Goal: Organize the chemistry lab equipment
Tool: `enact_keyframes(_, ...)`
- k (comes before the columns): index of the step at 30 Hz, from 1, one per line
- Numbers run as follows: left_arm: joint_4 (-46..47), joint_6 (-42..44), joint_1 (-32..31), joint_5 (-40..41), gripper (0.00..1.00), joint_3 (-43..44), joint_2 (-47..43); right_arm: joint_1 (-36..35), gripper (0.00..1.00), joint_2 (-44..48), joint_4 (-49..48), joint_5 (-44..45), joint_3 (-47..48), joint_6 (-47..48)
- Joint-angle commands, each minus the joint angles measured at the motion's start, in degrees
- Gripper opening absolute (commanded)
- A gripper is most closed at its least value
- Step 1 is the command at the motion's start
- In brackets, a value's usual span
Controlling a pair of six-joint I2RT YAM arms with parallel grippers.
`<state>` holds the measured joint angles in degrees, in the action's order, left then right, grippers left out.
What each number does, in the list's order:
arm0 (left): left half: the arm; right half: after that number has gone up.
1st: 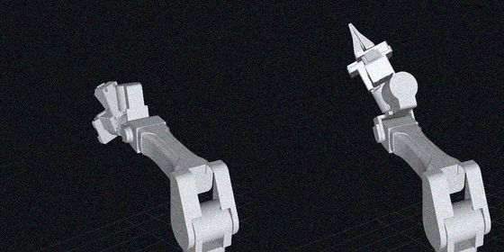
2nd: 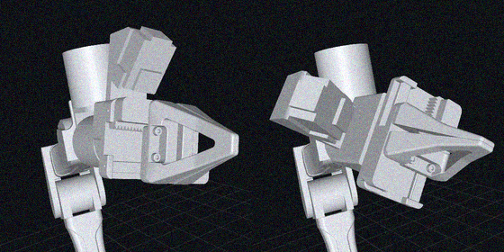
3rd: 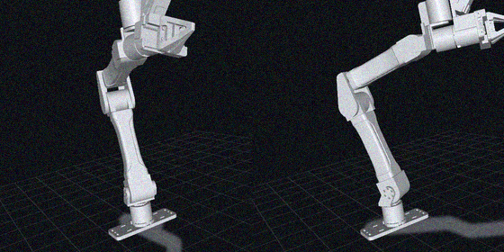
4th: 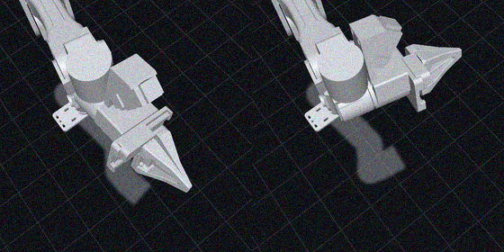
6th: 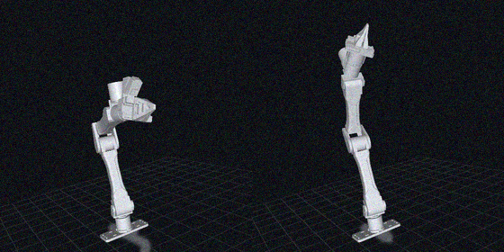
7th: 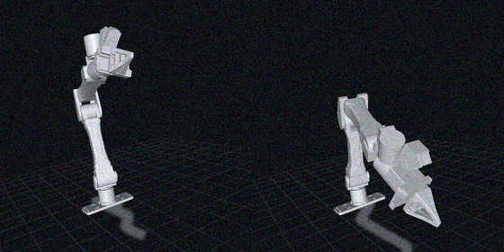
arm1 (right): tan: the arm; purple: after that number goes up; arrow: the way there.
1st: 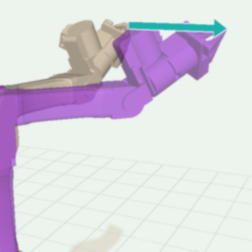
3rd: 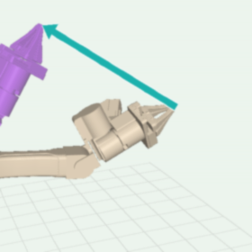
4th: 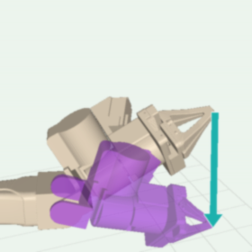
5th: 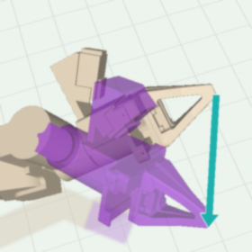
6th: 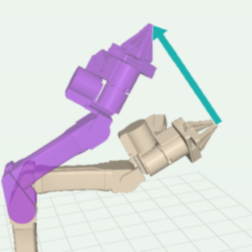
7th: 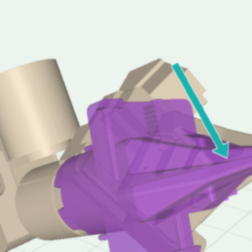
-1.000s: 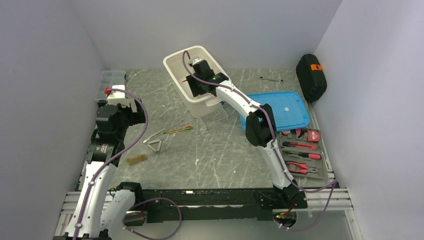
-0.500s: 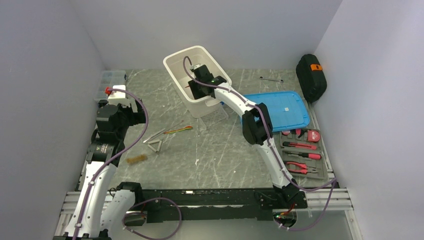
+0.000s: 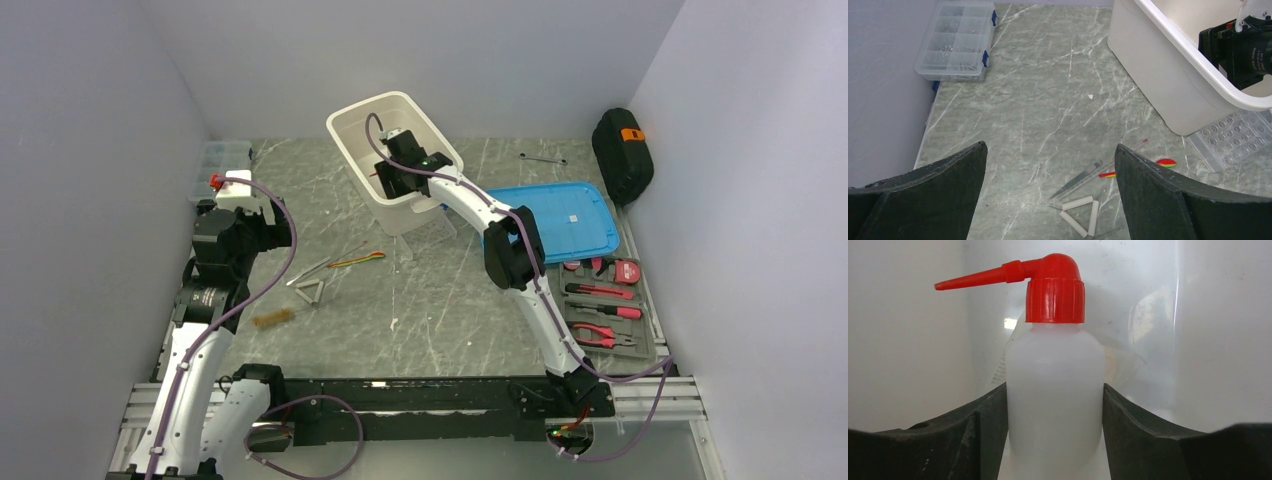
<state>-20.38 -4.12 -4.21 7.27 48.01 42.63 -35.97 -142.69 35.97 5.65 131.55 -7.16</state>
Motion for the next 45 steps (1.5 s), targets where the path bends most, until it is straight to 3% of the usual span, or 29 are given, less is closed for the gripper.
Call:
enact_keyframes(1,2.8,-0.4,-0.4,-1.1,0.99,-0.2,0.0,0.2,0.68,2.0,-1.6,0.7,1.5,-0.7)
enact_keyframes(6,2.8,-0.5,-0.4,-1.2,0.99,-0.2,0.0,0.2,0.75,3.0,-2.1,1.0,0.7,-0.2)
enact_keyframes(19,2.8,-0.5,-0.5,-1.6,0.99,-0.1,0.0,-1.1,0.78,13.7,-5.3,5.2,-3.5,2.4)
enact_keyframes(30,2.7,-0.4,-0.5,-1.9,0.99,0.0,-0.2,-5.2,0.78,32.7,-12.1,10.1,-21.0,1.8)
enact_keyframes(39,2.8,-0.5,-0.5,-2.0,0.99,0.0,-0.2,-5.3,0.76,51.8,-8.0,13.3,-40.2,-4.5)
enact_keyframes(45,2.7,-0.4,-0.5,-1.9,0.99,-0.1,0.1,-3.9,0.71,61.4,3.5,19.1,-50.5,-10.8)
